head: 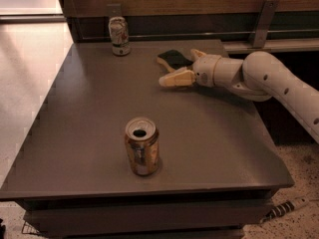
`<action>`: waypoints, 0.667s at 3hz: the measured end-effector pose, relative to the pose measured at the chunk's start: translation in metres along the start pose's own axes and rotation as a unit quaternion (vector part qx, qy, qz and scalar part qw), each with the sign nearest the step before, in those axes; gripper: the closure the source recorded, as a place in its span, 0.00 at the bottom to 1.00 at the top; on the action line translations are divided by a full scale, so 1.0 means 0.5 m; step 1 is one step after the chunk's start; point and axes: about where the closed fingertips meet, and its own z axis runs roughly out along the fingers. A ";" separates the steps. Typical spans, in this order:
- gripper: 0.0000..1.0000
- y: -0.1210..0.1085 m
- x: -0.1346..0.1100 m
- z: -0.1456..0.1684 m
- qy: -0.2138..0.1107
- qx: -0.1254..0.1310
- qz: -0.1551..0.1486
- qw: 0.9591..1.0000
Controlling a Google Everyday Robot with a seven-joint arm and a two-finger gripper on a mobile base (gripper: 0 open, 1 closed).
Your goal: Move sponge near orange can
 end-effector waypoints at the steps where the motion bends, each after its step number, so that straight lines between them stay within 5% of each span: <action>1: 0.00 -0.021 0.011 0.016 -0.007 0.006 0.007 1.000; 2: 0.12 -0.041 0.022 0.030 -0.009 0.010 0.014 1.000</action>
Offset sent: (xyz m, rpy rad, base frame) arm 0.0408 -0.0119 -0.0227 0.0439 0.0197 -0.0496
